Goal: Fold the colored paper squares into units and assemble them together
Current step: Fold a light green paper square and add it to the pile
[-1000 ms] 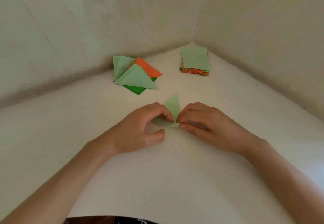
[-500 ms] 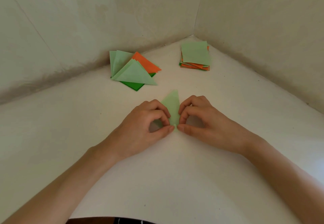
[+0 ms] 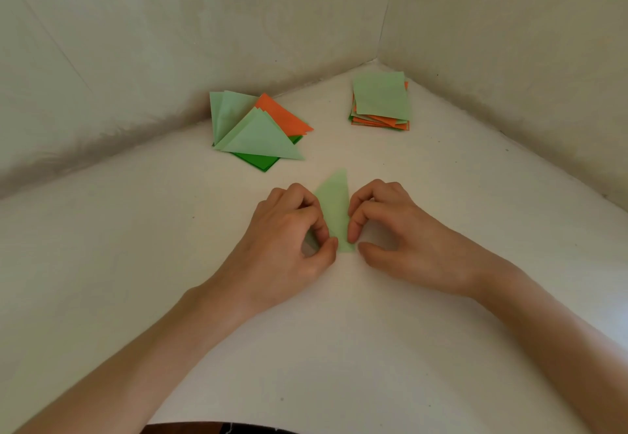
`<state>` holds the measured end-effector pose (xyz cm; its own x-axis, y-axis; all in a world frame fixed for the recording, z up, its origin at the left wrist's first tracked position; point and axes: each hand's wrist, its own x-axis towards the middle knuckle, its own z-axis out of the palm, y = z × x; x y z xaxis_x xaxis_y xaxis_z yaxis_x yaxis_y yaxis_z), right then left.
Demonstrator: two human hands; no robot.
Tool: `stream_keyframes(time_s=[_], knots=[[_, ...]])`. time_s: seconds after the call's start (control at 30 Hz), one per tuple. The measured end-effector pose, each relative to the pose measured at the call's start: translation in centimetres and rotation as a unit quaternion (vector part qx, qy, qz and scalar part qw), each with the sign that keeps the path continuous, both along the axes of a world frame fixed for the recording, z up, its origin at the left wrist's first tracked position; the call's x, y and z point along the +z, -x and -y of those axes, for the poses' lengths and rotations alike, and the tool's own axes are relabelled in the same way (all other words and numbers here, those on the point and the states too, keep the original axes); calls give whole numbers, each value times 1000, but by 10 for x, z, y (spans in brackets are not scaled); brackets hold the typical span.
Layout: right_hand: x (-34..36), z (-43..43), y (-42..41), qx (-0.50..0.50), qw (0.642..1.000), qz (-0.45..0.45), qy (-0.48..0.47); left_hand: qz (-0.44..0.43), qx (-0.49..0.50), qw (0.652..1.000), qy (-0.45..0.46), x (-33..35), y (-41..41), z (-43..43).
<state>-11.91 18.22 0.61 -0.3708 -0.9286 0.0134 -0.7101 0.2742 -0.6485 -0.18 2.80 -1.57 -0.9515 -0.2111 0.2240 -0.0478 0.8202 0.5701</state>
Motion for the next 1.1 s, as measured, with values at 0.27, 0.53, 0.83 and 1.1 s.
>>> stream_keyframes(time_s=[0.27, 0.53, 0.83, 1.1], knots=[[4, -1, 3, -6, 999, 33, 19, -14, 2, 1000, 20, -1, 1, 0], [-8, 2, 5, -3, 995, -76, 58, -33, 0, 995, 90, -3, -2, -3], [-6, -3, 8, 39, 993, -59, 95, -32, 27, 990, 136, -5, -2, -6], [-14, 6, 1, 24, 989, -86, 117, -38, 32, 988, 148, -7, 0, -5]])
